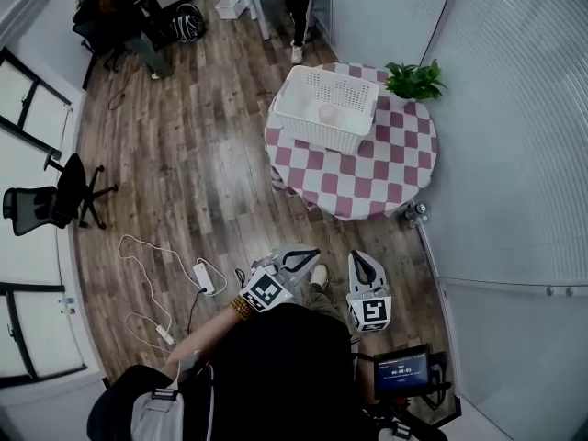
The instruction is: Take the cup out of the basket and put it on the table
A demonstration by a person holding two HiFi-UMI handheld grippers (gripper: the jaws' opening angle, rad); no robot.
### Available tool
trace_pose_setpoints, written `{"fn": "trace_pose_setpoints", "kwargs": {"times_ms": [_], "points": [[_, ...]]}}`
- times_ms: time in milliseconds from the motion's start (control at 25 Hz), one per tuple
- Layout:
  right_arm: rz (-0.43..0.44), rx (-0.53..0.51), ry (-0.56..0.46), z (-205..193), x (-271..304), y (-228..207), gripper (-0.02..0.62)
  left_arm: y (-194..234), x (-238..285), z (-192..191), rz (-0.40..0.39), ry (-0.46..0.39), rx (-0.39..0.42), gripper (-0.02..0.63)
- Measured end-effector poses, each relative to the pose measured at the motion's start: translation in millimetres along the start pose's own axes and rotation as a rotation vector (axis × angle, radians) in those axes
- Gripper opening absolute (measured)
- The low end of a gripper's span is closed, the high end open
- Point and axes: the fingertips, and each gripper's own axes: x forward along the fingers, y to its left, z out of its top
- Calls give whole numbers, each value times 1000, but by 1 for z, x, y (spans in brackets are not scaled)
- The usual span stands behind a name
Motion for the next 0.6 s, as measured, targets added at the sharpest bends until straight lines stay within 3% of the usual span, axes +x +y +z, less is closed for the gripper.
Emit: {"fn": "trace_pose_setpoints", "kwargs": {"times_ms": [240, 600], "points": [[8, 45, 9, -20, 12, -38, 11, 8, 37, 3, -6, 36, 21, 6], [85, 45, 52, -26, 33, -49, 11, 22, 62, -5, -6, 73, -1, 6]]}}
